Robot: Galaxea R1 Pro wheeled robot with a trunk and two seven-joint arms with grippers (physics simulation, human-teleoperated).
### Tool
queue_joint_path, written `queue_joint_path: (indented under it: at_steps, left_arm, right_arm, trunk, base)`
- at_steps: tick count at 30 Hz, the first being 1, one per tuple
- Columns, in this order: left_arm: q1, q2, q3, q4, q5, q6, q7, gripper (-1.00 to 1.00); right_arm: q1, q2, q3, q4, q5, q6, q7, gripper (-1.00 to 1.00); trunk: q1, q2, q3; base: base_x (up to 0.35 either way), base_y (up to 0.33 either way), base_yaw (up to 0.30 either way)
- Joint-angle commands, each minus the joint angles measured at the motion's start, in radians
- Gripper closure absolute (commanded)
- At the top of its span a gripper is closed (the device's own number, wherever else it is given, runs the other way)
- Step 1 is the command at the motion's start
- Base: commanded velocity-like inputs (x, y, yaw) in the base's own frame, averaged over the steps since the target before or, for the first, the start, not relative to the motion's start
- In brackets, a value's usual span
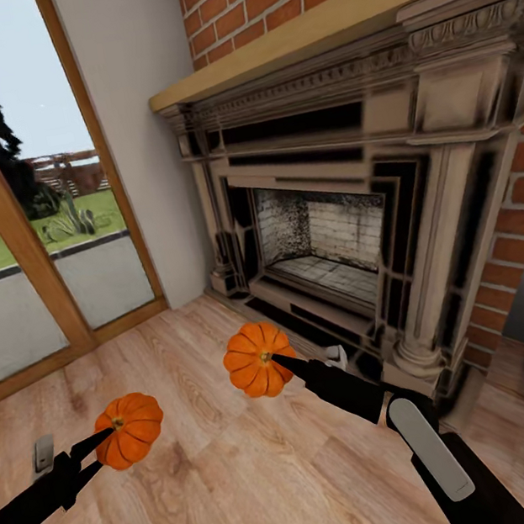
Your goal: Place each of the two pumpkins and all three candles from the living room inside a cabinet in the living room (use any cabinet), then make sure every cabinet is closed, and position the cauldron so it is next to a table in the living room.
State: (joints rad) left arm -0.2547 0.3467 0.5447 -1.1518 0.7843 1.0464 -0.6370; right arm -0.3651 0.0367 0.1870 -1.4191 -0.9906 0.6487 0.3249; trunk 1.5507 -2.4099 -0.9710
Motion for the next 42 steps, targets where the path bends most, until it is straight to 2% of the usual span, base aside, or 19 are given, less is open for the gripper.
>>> queue_joint_path:
  at_steps: [1,10,29,35,42]
  left_arm:
    - [0.000,0.000,0.000,0.000,-0.001,0.000,0.002,1.00]
    - [0.000,0.000,0.000,0.000,-0.001,0.000,0.002,1.00]
    - [0.000,0.000,0.000,0.000,-0.001,0.000,0.002,1.00]
    - [0.000,0.000,0.000,0.000,0.000,0.000,0.002,1.00]
    - [0.000,0.007,0.000,0.000,-0.001,0.000,0.002,1.00]
  right_arm:
    - [0.000,0.000,0.000,0.000,0.000,0.000,-0.003,1.00]
    - [0.000,0.000,0.000,0.002,0.002,-0.001,-0.001,1.00]
    - [0.000,0.000,-0.004,0.002,-0.006,-0.004,0.000,1.00]
    - [0.000,-0.001,-0.002,0.002,-0.007,-0.044,0.000,1.00]
    - [0.000,-0.001,-0.001,0.002,-0.009,-0.052,0.005,1.00]
  trunk:
    - [-0.004,0.007,0.002]
    - [-0.038,0.070,0.021]
    - [-0.111,0.203,0.080]
    - [-0.134,0.245,0.098]
    - [-0.161,0.294,0.124]
  base:
    - [0.000,0.000,-0.197]
    - [0.000,0.000,-0.176]
    - [0.000,0.000,-0.006]
    - [0.000,0.000,0.000]
    - [0.000,0.000,-0.152]
